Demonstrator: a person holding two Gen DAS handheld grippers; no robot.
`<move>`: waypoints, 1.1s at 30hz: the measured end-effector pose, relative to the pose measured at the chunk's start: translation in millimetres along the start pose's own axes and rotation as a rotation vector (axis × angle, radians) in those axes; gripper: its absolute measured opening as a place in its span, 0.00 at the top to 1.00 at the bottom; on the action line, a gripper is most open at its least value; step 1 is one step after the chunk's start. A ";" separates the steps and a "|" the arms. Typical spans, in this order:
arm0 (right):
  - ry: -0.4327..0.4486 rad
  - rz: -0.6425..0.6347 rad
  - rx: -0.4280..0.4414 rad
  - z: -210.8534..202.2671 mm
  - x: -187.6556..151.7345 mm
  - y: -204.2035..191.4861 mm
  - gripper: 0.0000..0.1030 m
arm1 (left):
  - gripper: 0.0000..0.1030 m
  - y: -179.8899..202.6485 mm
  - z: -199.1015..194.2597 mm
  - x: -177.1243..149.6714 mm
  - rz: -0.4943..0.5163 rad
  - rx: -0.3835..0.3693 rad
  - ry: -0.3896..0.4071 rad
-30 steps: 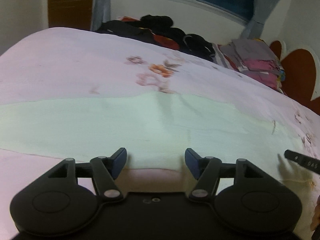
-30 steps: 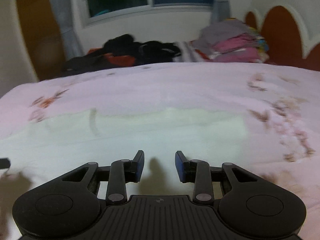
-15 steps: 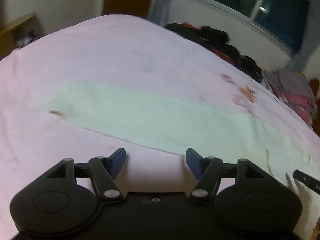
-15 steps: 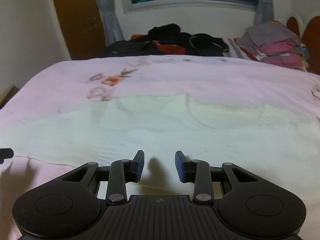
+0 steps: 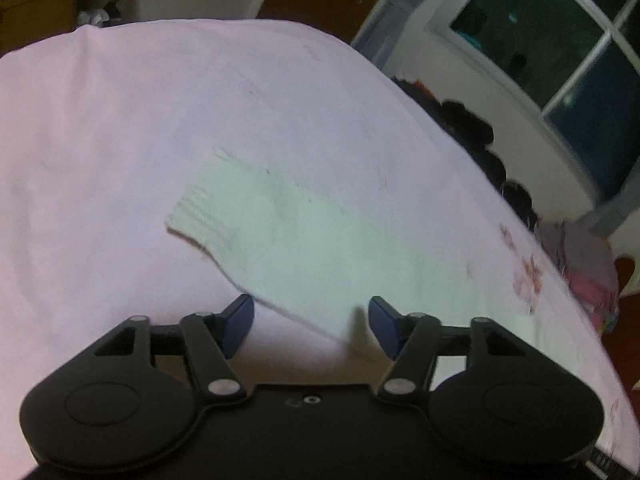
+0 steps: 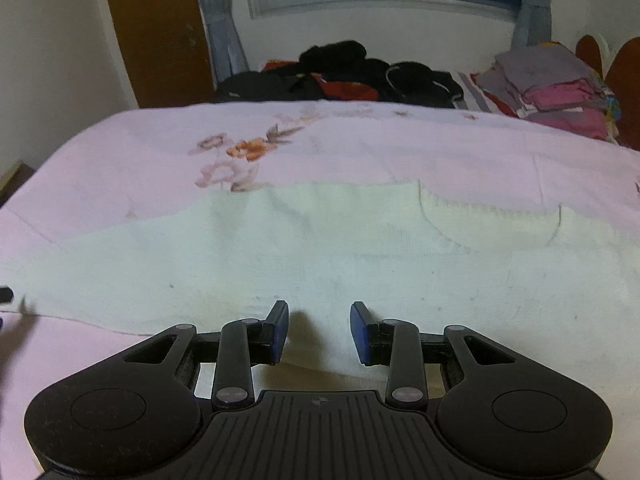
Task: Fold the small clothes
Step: 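Move the left gripper to the other sleeve cuff, then grasp the sleeve cuff with the left gripper and lift it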
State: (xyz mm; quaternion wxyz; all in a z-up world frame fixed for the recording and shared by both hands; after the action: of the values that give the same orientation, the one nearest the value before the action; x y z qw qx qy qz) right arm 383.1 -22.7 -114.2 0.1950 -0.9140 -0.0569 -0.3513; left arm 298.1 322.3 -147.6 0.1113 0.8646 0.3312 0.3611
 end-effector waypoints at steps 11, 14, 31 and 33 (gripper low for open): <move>-0.013 0.009 -0.027 7.1 -6.1 3.5 0.67 | 0.97 -3.5 6.6 7.5 -0.050 0.008 0.088; 0.017 0.026 -0.047 3.4 -7.1 7.2 0.67 | 0.97 17.7 -7.6 10.8 0.027 -0.024 0.137; 0.113 0.177 -0.067 -84.0 -16.8 101.0 0.44 | 0.97 287.2 -26.6 -101.2 0.485 -0.491 0.021; 0.134 0.192 -0.108 -99.3 -23.9 123.2 0.36 | 0.97 316.6 -16.3 -130.9 0.529 -0.524 -0.030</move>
State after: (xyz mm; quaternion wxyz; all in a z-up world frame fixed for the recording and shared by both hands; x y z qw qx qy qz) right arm 333.4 -174.2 -101.8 0.1815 -0.8989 0.0630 -0.3937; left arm 374.6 -3.2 -71.4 0.2364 0.8677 -0.0091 0.4373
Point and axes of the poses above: each gripper's, at about its wrist camera, not at the fingertips, and z roughly the way its jaws point, y to its right, x to its top, the point moved 2 cm from there along z, roughly the way its jaws point, and after that the axes turned 1 degree about -x, right-handed, at the moved point
